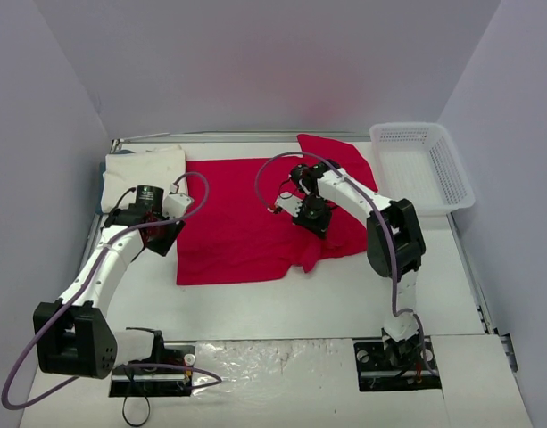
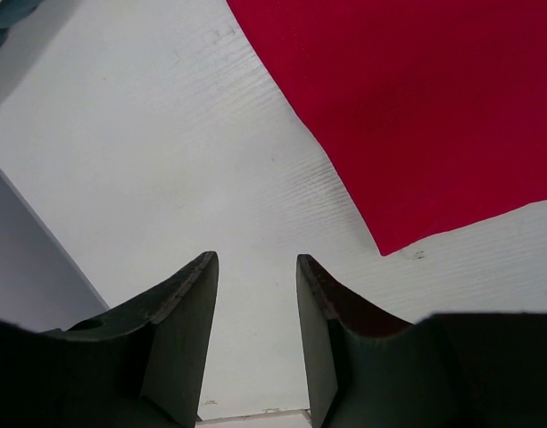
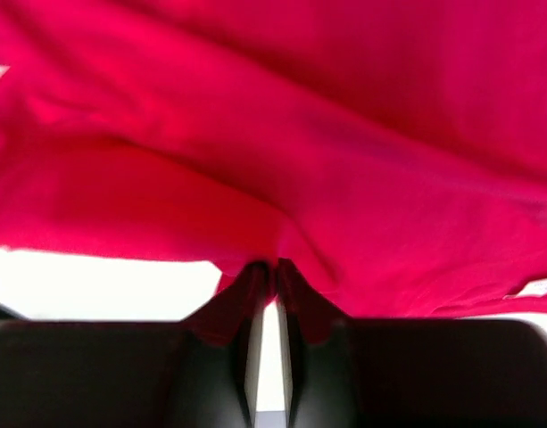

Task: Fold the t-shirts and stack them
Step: Grap the side of the flattened tshirt closest away from the robot with both arms

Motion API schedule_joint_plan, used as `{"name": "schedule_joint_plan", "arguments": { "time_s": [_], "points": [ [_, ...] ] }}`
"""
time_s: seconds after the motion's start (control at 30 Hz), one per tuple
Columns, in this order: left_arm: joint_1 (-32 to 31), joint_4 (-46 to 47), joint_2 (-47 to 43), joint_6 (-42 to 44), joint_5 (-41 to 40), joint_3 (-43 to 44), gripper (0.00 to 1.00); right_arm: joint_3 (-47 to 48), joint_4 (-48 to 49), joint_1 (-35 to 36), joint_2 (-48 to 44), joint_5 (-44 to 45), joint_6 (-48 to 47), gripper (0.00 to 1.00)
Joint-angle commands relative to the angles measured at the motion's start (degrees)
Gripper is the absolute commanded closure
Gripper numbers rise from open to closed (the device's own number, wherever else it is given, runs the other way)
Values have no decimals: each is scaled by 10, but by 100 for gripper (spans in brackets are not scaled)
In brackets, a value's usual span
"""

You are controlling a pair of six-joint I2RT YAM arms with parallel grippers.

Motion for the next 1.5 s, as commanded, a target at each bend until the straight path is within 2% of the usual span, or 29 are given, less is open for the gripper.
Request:
{"name": "schedule_joint_plan", "arguments": {
  "time_s": [0.0, 0.03, 0.17, 0.27, 0.47, 0.6, 1.0, 1.1, 1.23, 1.47],
  "points": [
    [3, -2, 6, -4, 3, 10, 61, 37, -35, -16, 34, 15, -14, 90],
    [3, -1, 8, -3, 3, 11, 61, 43, -32, -20, 49, 17, -10, 89],
    [2, -2, 20, -3, 6, 14, 61, 76, -10, -29, 75, 26, 2, 74],
    [2, -3, 22, -3, 6, 17, 61, 80, 12, -31, 74, 29, 17, 68],
    [2, -4, 23, -3, 6, 20, 61, 43, 97, -31, 10, 37, 48, 63],
    [2, -5, 23, -3, 8, 24, 61, -8, 144, -32, -55, 48, 72, 62],
    [1, -5, 12, -1, 4, 17, 61, -161, 154, -31, -170, 43, 68, 63],
    [1, -1, 9, 0, -1, 13, 61, -211, 210, -26, -206, 75, 71, 64],
    [1, -1, 9, -1, -7, 10, 61, -262, 284, -27, -237, 90, 32, 67],
    [2, 2, 1, -1, -22, 3, 61, -312, 352, -32, -251, 98, -64, 68]
  ]
}}
